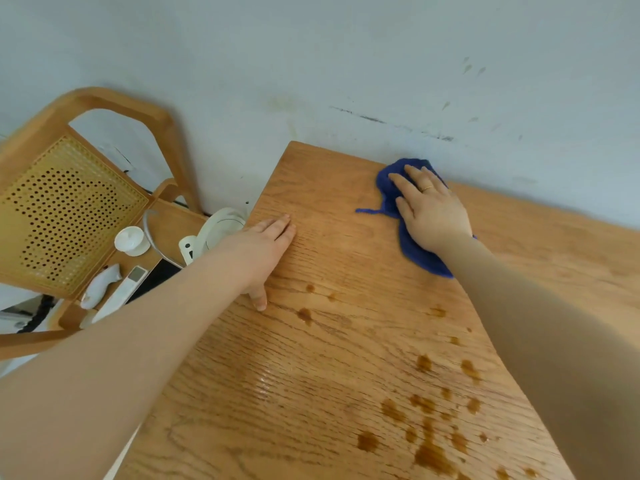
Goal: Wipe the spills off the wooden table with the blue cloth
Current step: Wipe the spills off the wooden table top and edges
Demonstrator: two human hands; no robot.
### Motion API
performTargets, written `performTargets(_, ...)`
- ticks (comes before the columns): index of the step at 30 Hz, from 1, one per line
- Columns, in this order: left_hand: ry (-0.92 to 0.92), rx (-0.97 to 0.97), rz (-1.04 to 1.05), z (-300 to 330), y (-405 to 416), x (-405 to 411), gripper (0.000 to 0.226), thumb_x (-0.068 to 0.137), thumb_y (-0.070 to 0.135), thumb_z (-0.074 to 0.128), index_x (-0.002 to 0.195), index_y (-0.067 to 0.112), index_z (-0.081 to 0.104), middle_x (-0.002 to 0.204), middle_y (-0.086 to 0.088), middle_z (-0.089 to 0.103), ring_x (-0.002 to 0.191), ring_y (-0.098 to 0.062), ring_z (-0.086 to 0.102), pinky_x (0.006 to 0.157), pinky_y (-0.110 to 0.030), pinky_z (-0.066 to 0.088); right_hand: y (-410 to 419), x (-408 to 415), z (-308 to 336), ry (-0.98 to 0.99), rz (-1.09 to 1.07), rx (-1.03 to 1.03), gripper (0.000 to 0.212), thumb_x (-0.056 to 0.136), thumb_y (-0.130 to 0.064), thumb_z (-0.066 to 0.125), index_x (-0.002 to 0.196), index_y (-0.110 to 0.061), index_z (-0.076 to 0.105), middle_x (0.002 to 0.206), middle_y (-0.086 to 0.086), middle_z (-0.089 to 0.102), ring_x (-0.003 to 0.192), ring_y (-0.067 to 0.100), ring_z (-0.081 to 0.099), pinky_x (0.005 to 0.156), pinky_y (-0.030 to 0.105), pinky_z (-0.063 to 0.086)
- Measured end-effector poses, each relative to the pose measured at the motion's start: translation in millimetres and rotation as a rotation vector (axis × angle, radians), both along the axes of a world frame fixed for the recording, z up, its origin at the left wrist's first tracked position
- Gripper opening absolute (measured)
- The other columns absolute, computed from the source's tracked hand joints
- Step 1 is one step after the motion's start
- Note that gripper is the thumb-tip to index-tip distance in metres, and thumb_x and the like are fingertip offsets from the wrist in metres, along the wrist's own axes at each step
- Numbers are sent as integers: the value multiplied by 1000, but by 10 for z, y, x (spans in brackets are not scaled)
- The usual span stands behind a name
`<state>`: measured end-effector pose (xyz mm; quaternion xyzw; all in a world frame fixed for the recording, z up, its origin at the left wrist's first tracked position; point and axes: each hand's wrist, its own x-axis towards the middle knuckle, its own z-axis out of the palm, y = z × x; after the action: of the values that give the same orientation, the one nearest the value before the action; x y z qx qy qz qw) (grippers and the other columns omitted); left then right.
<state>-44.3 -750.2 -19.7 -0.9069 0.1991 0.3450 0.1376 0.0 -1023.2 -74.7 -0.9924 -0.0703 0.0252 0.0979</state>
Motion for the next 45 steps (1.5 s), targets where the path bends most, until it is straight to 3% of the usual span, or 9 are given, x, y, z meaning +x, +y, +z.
performTargets(7,19,-124,-26,126,-66,92,110,76,48,68,149,15,-7,157,-3,-14,146,-19,-5,119,-34,9,-16,-706,18,7,250,25,52,93,-42,18,138,-28,40,149,1,33,139,26,25,106,43,29)
performTargets(12,137,-173,-26,56,-2,99,115,75,37,71,146,24,-19,152,3,-29,144,-16,-12,119,-33,11,136,-238,-18,-38,35,35,41,97,-34,30,136,-28,43,149,-1,32,140,24,20,110,42,24)
performTargets(19,116,-268,-84,-23,223,124,128,68,41,78,145,19,-22,151,4,-31,143,-11,-16,113,-22,-2,225,-703,-34,8,543,-23,43,92,-31,32,133,-30,44,147,0,36,139,24,25,102,46,34)
performTargets(22,6,-245,-71,-59,291,99,134,62,53,76,144,13,-22,152,-2,-31,143,-17,-17,115,-29,-2,30,-834,27,25,606,-30,40,93,-29,35,133,-29,41,148,1,34,139,23,21,105,48,35)
performTargets(26,-123,-215,65,-83,391,16,144,52,68,71,145,7,-19,155,-13,-18,145,-26,-5,118,-37,5,204,-755,45,-23,631,-30,41,91,-27,36,132,-30,41,146,4,37,138,25,22,104,48,34)
performTargets(30,-87,-322,149,-88,491,6,147,48,68,74,145,10,-21,157,-6,-15,143,-23,18,110,-34,30,885,-557,8,-77,786,-63,44,90,-27,36,133,-29,45,145,3,40,136,27,27,108,40,21)
performTargets(32,-90,-363,169,-97,500,5,149,46,66,77,144,12,-23,158,-5,-10,142,-24,21,109,-34,31,1161,-493,1,-95,813,-73,44,89,-27,37,132,-29,48,144,3,42,136,28,31,108,39,21)
performTargets(37,-129,-332,137,-73,463,12,150,45,66,77,145,13,-21,158,-9,-5,142,-27,22,109,-36,32,999,-631,8,-73,785,-94,42,92,-27,39,134,-30,45,146,3,39,136,27,31,107,40,28)
performTargets(45,-139,-224,3,-99,441,32,137,51,76,64,148,15,-12,156,-12,-16,145,-28,-2,117,-38,5,-145,-867,42,-63,199,-102,48,98,-42,15,134,-26,44,145,7,40,133,31,34,91,49,44)
